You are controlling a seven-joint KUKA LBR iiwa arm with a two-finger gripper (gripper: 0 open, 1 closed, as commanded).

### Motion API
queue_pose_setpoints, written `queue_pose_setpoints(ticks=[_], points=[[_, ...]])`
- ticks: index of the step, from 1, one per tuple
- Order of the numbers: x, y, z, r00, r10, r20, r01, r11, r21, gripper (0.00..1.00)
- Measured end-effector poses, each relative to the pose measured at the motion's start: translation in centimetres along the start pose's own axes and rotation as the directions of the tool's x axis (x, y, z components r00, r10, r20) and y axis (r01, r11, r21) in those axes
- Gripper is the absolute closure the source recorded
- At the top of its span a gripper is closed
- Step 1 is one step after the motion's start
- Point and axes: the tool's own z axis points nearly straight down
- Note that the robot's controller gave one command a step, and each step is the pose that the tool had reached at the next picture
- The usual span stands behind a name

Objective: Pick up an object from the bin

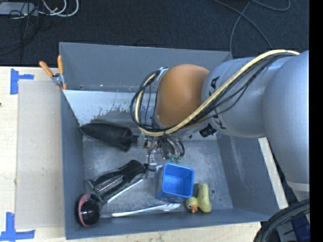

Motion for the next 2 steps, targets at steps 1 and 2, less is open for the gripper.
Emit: queue_pose_setpoints(ticks=[1, 2], points=[[-0.2, -0.1, -0.4, 1.0, 0.003, 0.007, -0.003, 1.0, -0.001, 0.0], [-1.9, 3.2, 5.0, 0.979, -0.205, 0.01, 0.205, 0.979, 0.001, 0.0]])
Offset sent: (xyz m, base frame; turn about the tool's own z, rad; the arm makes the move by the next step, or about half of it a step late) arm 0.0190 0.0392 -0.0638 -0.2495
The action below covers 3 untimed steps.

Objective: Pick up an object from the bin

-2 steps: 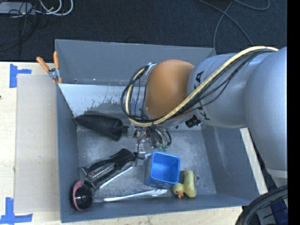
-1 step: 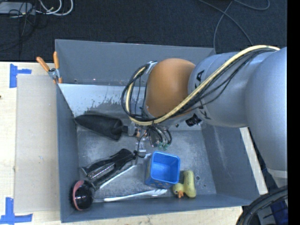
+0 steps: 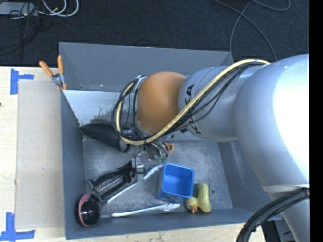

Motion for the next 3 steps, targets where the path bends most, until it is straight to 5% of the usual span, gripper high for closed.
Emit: queue_pose_setpoints(ticks=[1, 2, 3], points=[[0.1, 0.7, -4.9, 0.996, -0.091, -0.005, 0.091, 0.996, -0.001, 0.0], [-0.2, 6.6, -1.8, 0.941, -0.337, -0.006, 0.337, 0.941, -0.004, 0.0], [-3.4, 2.4, 1.2, 0.946, -0.324, 0.005, 0.324, 0.946, 0.001, 0.0]])
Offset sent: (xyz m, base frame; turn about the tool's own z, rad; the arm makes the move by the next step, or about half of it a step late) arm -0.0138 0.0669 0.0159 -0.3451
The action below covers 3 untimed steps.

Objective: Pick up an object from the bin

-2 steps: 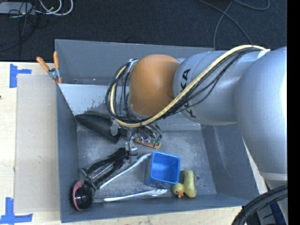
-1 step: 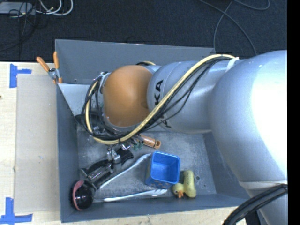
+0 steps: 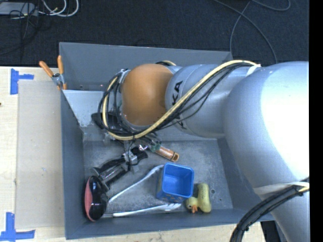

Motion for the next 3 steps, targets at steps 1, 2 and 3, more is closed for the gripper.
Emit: queue_pose_setpoints(ticks=[1, 2, 3], points=[[0.0, 7.2, -0.2, 0.986, -0.168, -0.007, 0.168, 0.986, -0.009, 1.0], [0.0, 7.2, -0.2, 0.986, -0.166, -0.007, 0.166, 0.986, -0.009, 1.0], [0.1, 7.2, -2.7, 0.986, -0.164, -0.007, 0.164, 0.986, -0.009, 1.0]])
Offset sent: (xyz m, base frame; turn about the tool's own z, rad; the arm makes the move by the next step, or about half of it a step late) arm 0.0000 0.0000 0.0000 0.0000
